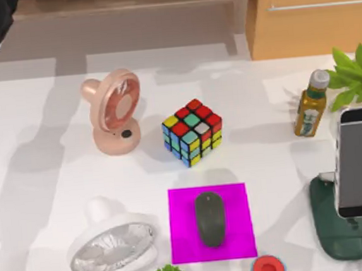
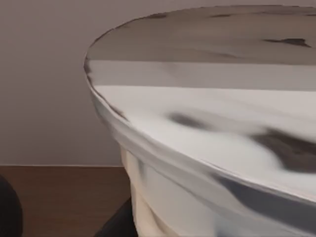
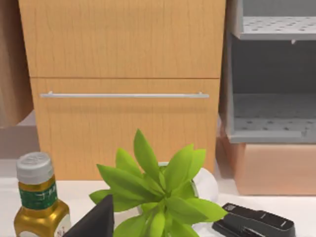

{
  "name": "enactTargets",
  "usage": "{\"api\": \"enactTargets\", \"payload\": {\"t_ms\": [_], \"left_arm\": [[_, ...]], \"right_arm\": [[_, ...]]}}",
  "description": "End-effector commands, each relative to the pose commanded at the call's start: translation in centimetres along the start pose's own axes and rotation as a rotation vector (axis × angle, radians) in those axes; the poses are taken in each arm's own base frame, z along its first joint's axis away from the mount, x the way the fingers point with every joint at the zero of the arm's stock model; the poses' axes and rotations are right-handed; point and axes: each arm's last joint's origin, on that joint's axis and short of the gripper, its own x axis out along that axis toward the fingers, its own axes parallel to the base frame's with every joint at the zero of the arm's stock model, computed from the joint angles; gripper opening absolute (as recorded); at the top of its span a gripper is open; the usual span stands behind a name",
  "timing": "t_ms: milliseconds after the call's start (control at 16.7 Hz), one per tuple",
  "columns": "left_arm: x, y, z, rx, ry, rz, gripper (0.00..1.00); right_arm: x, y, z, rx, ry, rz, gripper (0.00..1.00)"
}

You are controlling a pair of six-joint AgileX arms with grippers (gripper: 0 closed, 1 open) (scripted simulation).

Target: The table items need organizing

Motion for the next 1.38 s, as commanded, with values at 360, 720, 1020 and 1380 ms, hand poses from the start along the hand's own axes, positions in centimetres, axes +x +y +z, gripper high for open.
{"api": "enactTargets", "payload": {"t_ms": [360,720,1020,1380], "left_arm": [[-0.2,2.4,0.2,0.048,0.0,0.145,0.0],[0.1,-0.3,-0.2,-0.012,0.008,-0.035,0.0],[0.4,-0.7,-0.9,-0.027,0.031,-0.072,0.0],[0.4,-0.7,-0.9,-0.027,0.031,-0.072,0.38]], "right_arm": [[0.0,0.0,0.0,0.0,0.0,0.0,1.0],[0.0,0.0,0.0,0.0,0.0,0.0,1.0],[0.0,0.0,0.0,0.0,0.0,0.0,1.0],[0.0,0.0,0.0,0.0,0.0,0.0,1.0]]}}
